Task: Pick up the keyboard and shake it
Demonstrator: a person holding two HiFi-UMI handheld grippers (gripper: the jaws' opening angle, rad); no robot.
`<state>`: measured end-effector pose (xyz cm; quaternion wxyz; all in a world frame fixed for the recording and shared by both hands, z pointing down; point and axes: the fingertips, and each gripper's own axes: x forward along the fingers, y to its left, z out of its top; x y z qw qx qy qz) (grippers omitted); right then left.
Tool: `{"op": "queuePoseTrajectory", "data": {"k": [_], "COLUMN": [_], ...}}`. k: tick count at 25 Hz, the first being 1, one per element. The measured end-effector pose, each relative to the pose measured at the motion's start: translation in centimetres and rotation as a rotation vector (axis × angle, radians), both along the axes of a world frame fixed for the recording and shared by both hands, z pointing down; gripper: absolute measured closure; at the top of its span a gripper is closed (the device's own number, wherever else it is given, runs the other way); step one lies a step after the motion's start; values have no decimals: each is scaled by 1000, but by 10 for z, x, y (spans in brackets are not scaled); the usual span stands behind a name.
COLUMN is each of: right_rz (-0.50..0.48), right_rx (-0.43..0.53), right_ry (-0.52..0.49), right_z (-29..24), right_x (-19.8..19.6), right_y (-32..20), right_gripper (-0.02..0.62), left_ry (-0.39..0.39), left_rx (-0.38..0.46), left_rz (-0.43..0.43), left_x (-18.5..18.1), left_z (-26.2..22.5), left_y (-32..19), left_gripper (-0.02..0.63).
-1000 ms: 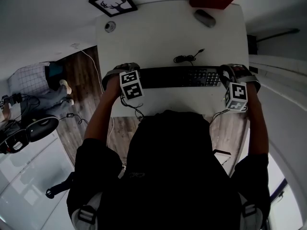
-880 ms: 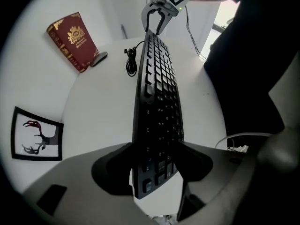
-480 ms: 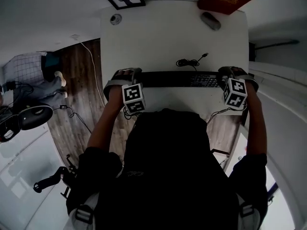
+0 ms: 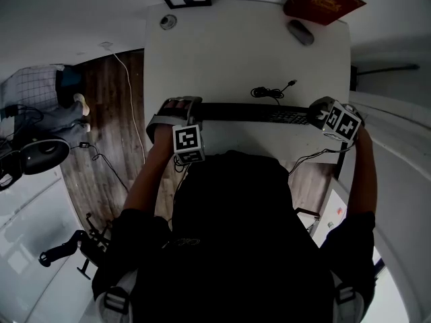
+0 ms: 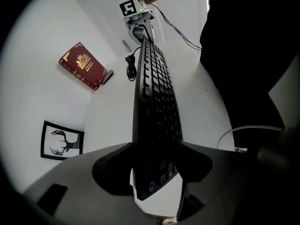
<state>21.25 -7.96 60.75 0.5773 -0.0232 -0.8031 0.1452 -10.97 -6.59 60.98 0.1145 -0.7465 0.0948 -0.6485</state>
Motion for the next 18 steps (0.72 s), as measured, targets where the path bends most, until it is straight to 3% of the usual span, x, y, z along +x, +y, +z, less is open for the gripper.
{"op": "queuePoseTrajectory", "data": {"k": [3, 5, 10, 12, 15, 16, 18], "right_rz": [-27, -38, -42, -44, -33, -28, -17], "right_rx": [-7, 10, 58, 71, 82, 83, 80], "right_ry": [-30, -32, -28, -35, -29, -26, -19], "right_z": [-1, 0, -5, -7, -7, -7, -6], "right_x": [-1, -1, 1, -2, -2, -2, -2], "right_y": [8, 7, 9, 11, 12, 12, 12], "right_gripper": [462, 462, 463, 463, 463, 463, 463], "left_ry": [1, 48, 400, 500, 572, 588, 603], "left_rx": [14, 6, -92, -158, -239, -251, -252], "left_rz": [-2, -70, -429, -514, -528, -519, -508], "left_x": [-3, -7, -28, -35, -29, -26, -24], "left_z": [2, 0, -15, -9, 6, 9, 9], "left_y": [0, -2, -11, -8, -1, -1, -2], "left_gripper": [350, 340, 319, 319, 351, 390, 396]}}
